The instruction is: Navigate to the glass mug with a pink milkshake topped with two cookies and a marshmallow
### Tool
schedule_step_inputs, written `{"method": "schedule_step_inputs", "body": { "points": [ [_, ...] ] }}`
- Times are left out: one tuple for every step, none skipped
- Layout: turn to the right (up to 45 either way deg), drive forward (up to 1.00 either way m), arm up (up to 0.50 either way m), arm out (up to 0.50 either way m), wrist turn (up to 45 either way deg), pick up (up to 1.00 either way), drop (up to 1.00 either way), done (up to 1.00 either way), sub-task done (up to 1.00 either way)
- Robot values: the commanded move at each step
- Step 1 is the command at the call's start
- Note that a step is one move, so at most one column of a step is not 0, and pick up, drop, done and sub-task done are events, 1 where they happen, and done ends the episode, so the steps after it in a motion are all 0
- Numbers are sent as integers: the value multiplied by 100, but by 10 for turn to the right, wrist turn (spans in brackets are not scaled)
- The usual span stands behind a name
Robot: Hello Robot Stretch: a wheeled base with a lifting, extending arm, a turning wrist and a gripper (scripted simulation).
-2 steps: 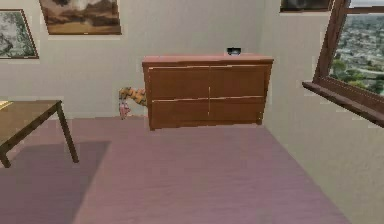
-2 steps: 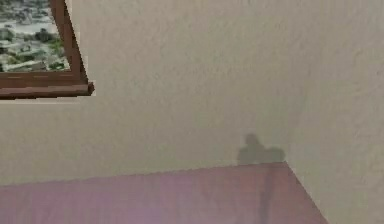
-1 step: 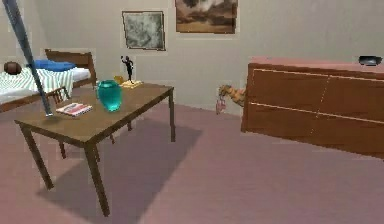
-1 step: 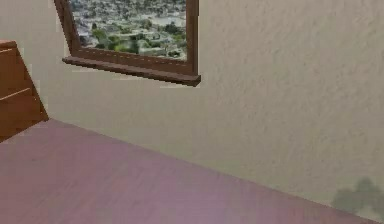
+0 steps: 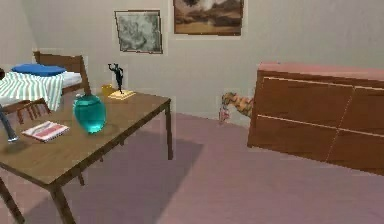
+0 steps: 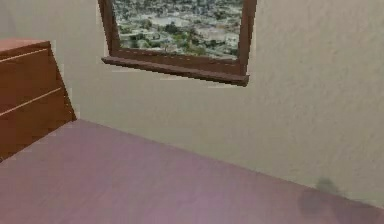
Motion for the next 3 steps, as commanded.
{"method": "schedule_step_inputs", "body": {
  "points": [
    [-210, 0, 0, 0, 0, 0, 0, 0, 0],
    [0, 65, 0, 0, 0, 0, 0, 0, 0],
    [-150, 0, 0, 0, 0, 0, 0, 0, 0]
  ]
}}
